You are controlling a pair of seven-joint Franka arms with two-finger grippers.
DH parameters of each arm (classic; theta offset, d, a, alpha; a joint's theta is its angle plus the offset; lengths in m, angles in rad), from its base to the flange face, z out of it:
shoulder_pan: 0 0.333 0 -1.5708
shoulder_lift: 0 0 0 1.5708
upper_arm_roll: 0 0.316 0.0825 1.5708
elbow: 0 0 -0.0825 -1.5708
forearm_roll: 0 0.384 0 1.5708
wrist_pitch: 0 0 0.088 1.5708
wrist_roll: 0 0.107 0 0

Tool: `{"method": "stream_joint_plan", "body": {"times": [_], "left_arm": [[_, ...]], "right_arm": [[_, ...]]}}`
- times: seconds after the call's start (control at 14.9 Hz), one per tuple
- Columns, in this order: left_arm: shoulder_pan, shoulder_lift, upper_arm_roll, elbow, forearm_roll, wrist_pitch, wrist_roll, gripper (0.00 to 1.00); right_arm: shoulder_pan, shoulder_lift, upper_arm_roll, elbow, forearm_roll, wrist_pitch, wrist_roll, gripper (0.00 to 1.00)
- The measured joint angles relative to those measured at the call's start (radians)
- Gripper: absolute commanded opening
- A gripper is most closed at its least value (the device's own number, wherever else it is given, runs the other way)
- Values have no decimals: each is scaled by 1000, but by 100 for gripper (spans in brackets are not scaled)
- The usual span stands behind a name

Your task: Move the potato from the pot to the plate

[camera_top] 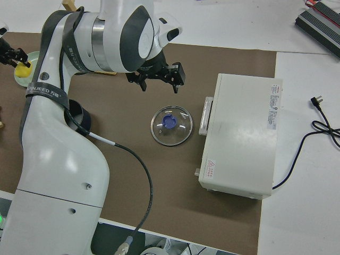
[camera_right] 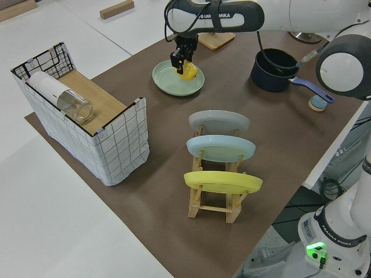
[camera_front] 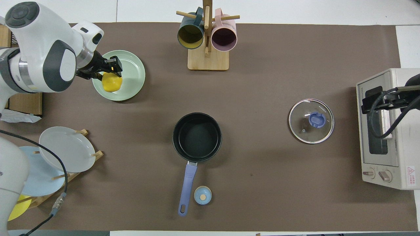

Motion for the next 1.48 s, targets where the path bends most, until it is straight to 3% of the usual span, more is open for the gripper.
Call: {"method": "stream_joint_plan", "body": {"times": [0.2,0.27,0.34,0.67,0.8,1.48], "left_arm": [[3,15,-3,-16,0,47,15,0],[2,15,-5,-23,0,57,17,46],[2,15,-6,-26,0,61,25,99],[3,1,-5,-17,6,64,53,100],[6,-47,-2,-3,6,50,54,100],[66,-512,0,-23,10,-501,60,100]], "right_arm": [[9,24,-7,29,2,-14,0,100],[22,27,-18,36,2,-22,0,100],[33,27,-26,39,2,-28,0,100],[40,22,-32,42,2,-36,0,100],[40,20,-36,38,2,-50,0,100],[42,-5,-36,25,2,-53,-13,100]]}}
